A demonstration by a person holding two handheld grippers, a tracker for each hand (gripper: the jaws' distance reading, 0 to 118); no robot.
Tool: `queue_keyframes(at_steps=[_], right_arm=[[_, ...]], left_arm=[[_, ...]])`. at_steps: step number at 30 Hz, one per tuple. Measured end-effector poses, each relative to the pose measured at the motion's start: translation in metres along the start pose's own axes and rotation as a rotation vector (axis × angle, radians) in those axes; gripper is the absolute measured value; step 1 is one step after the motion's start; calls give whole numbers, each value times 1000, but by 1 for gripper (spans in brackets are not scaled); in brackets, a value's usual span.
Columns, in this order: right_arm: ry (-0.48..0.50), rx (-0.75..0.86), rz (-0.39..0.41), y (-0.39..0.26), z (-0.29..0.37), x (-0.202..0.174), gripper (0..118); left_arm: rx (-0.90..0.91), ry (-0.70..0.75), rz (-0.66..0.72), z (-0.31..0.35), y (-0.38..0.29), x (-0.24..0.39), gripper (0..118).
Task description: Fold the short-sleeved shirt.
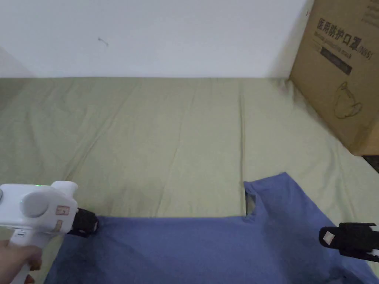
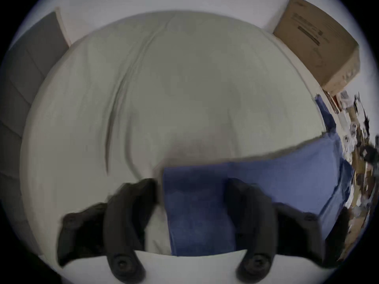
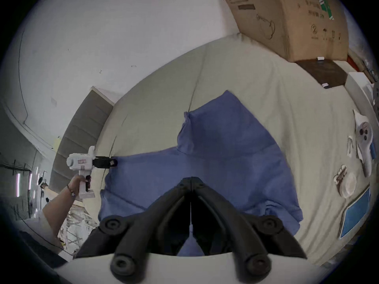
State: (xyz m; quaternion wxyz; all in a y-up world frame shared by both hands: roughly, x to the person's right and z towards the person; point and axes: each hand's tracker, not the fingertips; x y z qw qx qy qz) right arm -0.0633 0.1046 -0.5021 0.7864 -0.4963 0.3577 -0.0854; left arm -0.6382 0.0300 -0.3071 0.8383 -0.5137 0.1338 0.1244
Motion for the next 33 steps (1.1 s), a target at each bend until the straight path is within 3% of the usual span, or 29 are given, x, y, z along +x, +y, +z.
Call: queue_keyframes(at_steps=[1,3,5,7,8,9,10,11,18,20,21,22,23,24,25,30,33], right_arm=[[-15,-4,14,5,-5,0,0],[-68,-15,72,22,-18,0,0],[-89,-23,89,44,-34,2,0],[-172,-33,108,70,-55,4,0],[-224,-58,119,85,-68,7,14],[-251,-108,100,99,-84,14,52],[-281,-172,97,108,-99,19,100],[-301,-178,74,116,-113,26,110],[-423,-249,40,142,-179,57,109],[-430,-278,49,137,-183,60,98],[-473,-267,91,133,-180,57,94],[-465,-227,105,131,-174,53,79],[-424,-202,101,130,-166,49,55],[-394,-187,122,133,-161,53,14],[-371,-189,134,134,-155,53,0],[-299,-77,155,118,-96,34,0],[-245,4,108,107,-44,27,0]], left_arm=[[10,13,-22,6,-1,2,3],[21,-49,-21,21,-4,5,3],[30,-72,8,35,-6,4,3],[65,-88,43,53,-7,3,3],[82,-107,65,61,-9,1,3],[97,-121,80,70,-11,-2,3],[106,-126,86,76,-13,-4,3],[116,-126,89,84,-12,-2,3],[151,-132,91,104,-29,4,3],[146,-129,91,102,-31,6,3],[137,-127,93,100,-33,6,3],[132,-126,93,99,-34,7,3],[124,-122,91,97,-33,8,3],[120,-120,90,96,-34,8,3],[119,-118,92,97,-34,7,3],[161,-138,148,107,-40,4,3],[175,-144,166,123,-47,4,3]])
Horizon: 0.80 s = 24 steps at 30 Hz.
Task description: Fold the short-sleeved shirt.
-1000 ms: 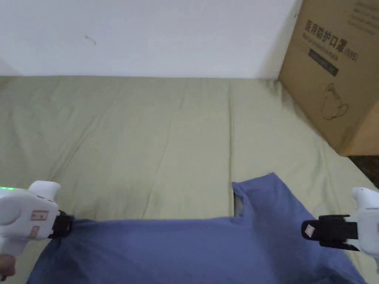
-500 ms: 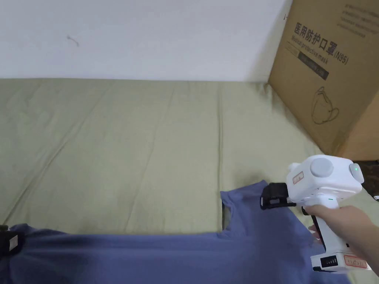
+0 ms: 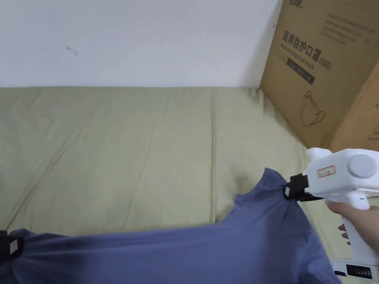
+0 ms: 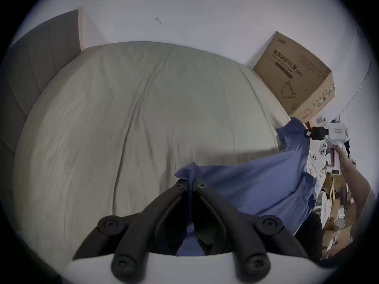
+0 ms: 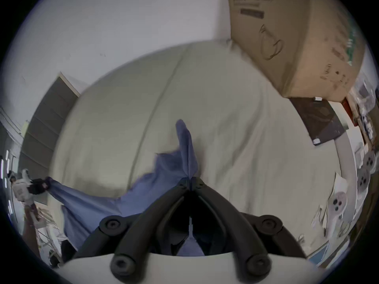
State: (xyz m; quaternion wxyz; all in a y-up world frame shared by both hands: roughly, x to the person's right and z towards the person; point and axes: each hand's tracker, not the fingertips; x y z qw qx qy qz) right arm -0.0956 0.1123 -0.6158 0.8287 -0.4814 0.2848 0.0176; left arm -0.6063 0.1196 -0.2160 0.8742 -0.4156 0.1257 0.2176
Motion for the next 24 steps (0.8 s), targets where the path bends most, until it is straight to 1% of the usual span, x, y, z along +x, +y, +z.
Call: queue_keyframes(at_steps=[4,7,10,11,14,16,20,21,22,23,24], right_arm=[[31,40,-4,-25,65,8,0],[89,68,-44,-55,111,15,0],[103,67,-80,-100,143,27,0],[112,56,-103,-116,153,31,0],[104,6,-129,-159,156,42,0],[92,-59,-161,-185,151,44,0],[51,-160,-234,-226,124,56,0],[34,-197,-252,-232,114,59,3],[6,-240,-260,-235,106,61,29],[-34,-274,-259,-238,102,60,61],[-94,-292,-247,-239,97,59,94]], left_arm=[[24,-7,0,33,-13,5,3],[41,-29,4,59,-29,6,3],[36,-45,4,80,-52,10,3],[25,-51,7,86,-64,11,3],[-26,-42,38,91,-94,13,3],[-73,-43,43,88,-113,14,3],[-186,4,27,70,-144,17,3],[-199,15,23,64,-149,17,4],[-204,19,28,58,-152,15,7],[-208,18,45,54,-155,13,17],[-223,30,72,52,-158,13,38]])
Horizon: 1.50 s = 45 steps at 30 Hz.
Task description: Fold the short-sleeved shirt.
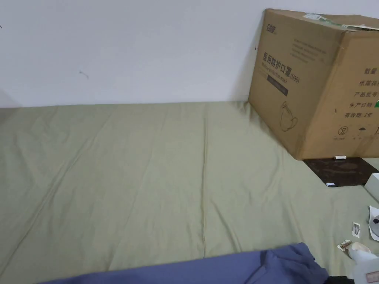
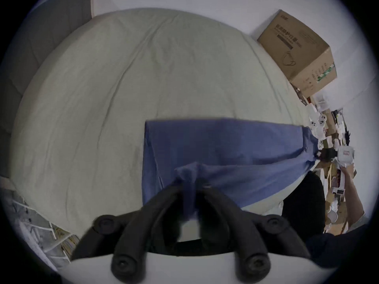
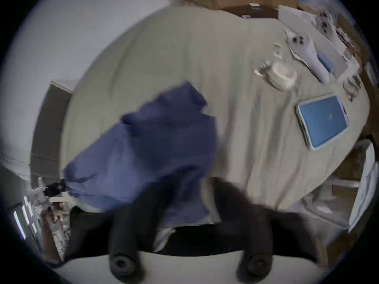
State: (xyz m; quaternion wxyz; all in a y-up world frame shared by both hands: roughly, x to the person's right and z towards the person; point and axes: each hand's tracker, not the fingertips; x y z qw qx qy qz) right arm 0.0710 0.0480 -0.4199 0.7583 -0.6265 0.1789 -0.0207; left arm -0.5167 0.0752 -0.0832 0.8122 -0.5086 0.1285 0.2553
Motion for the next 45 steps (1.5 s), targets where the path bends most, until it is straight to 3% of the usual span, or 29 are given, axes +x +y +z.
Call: queue_keyframes(at_steps=[1,2,6,10,14,15,16,17,18,19,25,29,30,33,34,36,41,45], right_arm=[[-49,-5,3,-1,-2,0,105],[-54,22,16,-2,1,0,105],[-51,102,14,1,24,-7,105],[37,203,90,-3,49,-40,105],[109,247,180,-12,62,-85,103],[122,279,203,-18,65,-99,97],[143,313,230,-20,68,-107,69],[156,349,262,-22,71,-115,31],[144,385,287,-24,72,-124,0],[130,402,296,-29,76,-136,0],[205,420,309,-23,84,-152,0],[196,413,305,-21,87,-150,0],[192,410,298,-20,87,-147,0],[195,383,249,-20,81,-138,0],[197,373,232,-20,79,-135,0],[187,365,216,-27,77,-138,0],[126,355,260,-37,78,-146,0],[83,351,265,-34,80,-152,0]], left_arm=[[-5,16,10,0,-1,1,82],[2,21,4,1,-2,1,100],[111,19,8,24,-2,12,99],[218,-106,86,45,5,26,100],[313,-56,2,65,8,55,99],[325,-39,-38,69,8,61,96],[330,-37,-67,73,8,65,82],[333,-26,-81,75,7,69,60],[336,-15,-82,76,7,71,30],[339,-12,-86,76,5,73,0],[326,-34,-9,70,5,30,0],[237,-188,118,47,10,-44,1],[242,-260,150,42,5,-59,8],[241,-454,315,16,-8,-104,95],[219,-482,355,9,-13,-107,117],[224,-502,392,-8,-20,-122,118],[149,-594,458,-54,-25,-131,118],[56,-925,487,-91,-20,-117,118]])
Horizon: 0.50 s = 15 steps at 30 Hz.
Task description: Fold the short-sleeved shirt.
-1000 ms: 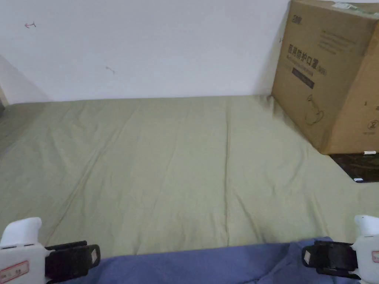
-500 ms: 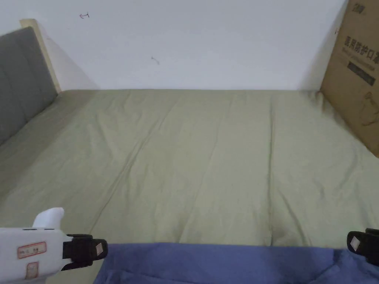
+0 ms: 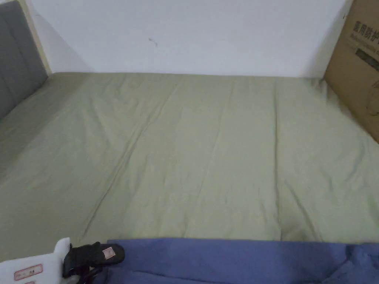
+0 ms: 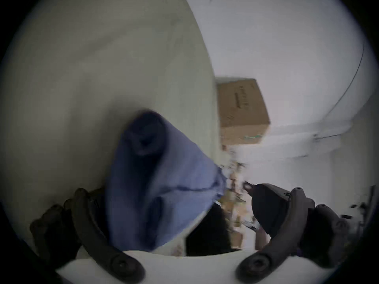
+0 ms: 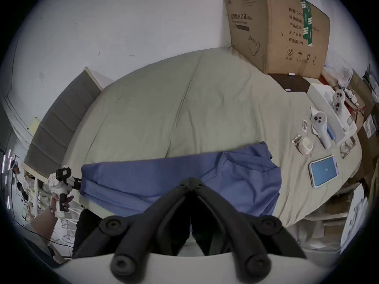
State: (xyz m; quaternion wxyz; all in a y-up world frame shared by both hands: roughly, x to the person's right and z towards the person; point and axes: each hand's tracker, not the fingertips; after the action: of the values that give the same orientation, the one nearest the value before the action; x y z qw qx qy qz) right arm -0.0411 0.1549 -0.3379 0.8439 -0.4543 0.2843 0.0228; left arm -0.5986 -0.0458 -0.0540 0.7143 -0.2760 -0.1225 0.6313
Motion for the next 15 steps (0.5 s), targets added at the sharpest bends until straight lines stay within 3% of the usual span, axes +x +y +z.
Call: queue_keyframes(at_steps=[3,4,5,6,7,8,9,15], right_arm=[[-12,0,-9,6,-2,-1,0],[-7,-3,-17,7,-2,-1,0],[1,-6,-23,8,-2,-3,0],[7,-10,-22,9,-4,-3,0],[9,-14,-16,9,-5,-5,0],[8,-20,-5,8,-6,-8,0],[3,-28,9,8,-7,-11,0],[20,-42,60,9,-10,-20,0]], left_arm=[[-51,38,-73,-26,0,2,114],[-35,35,-84,-27,1,2,100],[0,70,-73,-23,18,-18,70],[26,163,-46,-23,21,-26,23],[27,327,-33,-25,21,-34,5],[18,188,14,-26,19,-42,5],[60,138,-1,-22,22,-39,5],[76,442,-224,-14,11,25,5]])
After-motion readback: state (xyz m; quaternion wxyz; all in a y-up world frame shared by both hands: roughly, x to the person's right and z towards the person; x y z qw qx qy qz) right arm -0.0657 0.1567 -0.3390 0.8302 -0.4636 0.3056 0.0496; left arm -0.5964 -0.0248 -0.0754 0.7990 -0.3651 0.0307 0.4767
